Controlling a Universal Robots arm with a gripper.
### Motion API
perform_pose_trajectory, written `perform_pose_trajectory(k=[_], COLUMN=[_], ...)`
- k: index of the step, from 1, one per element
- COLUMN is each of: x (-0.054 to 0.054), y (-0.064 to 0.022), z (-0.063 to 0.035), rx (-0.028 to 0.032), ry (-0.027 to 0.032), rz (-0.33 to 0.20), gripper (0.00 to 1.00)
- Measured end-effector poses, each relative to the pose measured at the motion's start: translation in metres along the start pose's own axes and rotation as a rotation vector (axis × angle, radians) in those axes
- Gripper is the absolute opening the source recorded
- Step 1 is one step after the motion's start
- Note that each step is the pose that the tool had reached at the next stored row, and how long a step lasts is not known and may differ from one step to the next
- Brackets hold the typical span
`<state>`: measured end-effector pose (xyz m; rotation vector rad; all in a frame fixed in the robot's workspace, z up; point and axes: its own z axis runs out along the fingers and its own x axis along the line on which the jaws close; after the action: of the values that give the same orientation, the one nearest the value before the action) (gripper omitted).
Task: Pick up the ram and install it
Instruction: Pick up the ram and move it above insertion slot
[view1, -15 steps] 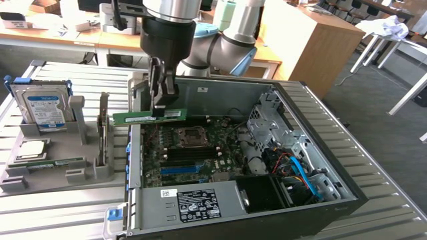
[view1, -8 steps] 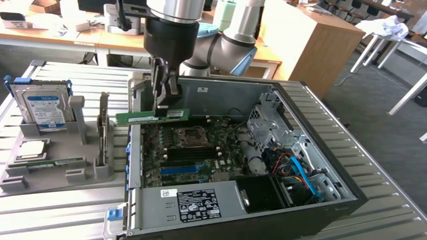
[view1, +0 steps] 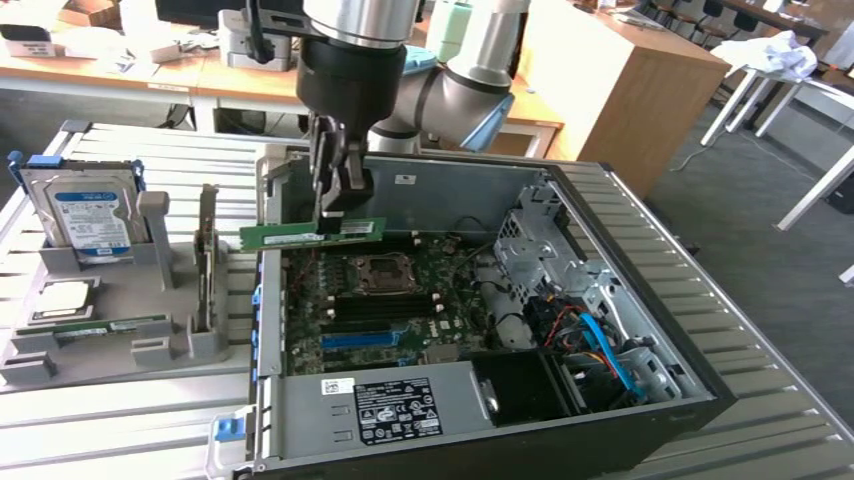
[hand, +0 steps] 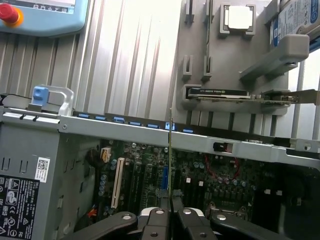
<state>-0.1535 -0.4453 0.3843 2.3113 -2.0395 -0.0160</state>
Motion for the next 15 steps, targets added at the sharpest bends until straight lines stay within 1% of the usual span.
perform_pose_trajectory(k=[15], x=[0.002], y=[-0.0148], z=[-0.0006], rx=[0.0], ry=[0.0], rz=[0.0], gripper=[0.13])
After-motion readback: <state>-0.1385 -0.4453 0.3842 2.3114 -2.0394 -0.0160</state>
